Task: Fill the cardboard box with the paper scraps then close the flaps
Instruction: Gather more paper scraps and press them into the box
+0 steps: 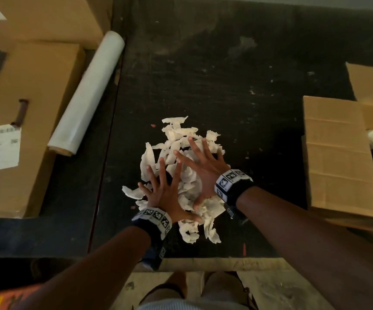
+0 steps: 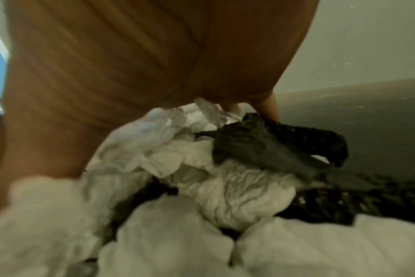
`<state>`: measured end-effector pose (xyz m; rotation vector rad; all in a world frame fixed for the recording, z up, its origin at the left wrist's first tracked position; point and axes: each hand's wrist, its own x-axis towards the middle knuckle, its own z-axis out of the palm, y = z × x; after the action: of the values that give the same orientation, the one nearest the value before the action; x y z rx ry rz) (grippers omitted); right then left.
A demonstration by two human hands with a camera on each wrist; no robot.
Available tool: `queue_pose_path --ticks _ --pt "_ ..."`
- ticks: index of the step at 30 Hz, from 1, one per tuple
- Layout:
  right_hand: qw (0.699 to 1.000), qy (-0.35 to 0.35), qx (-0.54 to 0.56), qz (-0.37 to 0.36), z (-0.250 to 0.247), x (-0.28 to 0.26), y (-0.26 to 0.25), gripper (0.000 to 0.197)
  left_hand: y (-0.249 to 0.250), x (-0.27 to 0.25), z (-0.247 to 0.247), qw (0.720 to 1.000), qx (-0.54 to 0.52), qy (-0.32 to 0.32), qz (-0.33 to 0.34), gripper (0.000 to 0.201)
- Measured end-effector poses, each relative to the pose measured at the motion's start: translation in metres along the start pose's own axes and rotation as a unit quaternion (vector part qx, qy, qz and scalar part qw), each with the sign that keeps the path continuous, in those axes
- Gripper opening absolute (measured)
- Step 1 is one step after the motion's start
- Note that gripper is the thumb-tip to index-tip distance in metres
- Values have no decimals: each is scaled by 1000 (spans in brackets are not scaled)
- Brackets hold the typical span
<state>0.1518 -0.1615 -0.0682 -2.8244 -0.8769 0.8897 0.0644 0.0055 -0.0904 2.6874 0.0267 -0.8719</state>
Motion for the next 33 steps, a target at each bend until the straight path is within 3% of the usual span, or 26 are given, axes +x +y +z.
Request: queue_pose_path --ticks 4,7,13,16,27,30,33 --pt "999 -36 -2 16 15 15 6 167 -5 12 6 999 7 -4 -32 162" --pt "999 -31 -16 23 30 16 10 156 -7 14 11 1000 8 13 -26 157" --pt "1000 15 -19 -2 44 11 23 124 -16 10 22 997 39 57 -23 119" --pt "999 30 -21 -2 50 11 24 117 -16 12 24 997 45 59 -32 112" --pt "998 40 54 0 47 4 22 119 -17 -4 13 978 -112 174 -5 143" --pt "996 44 80 0 31 -9 18 126 -17 -10 6 978 -93 186 21 143" --pt "993 72 95 2 17 -26 18 136 -13 -10 0 988 -24 151 31 149"
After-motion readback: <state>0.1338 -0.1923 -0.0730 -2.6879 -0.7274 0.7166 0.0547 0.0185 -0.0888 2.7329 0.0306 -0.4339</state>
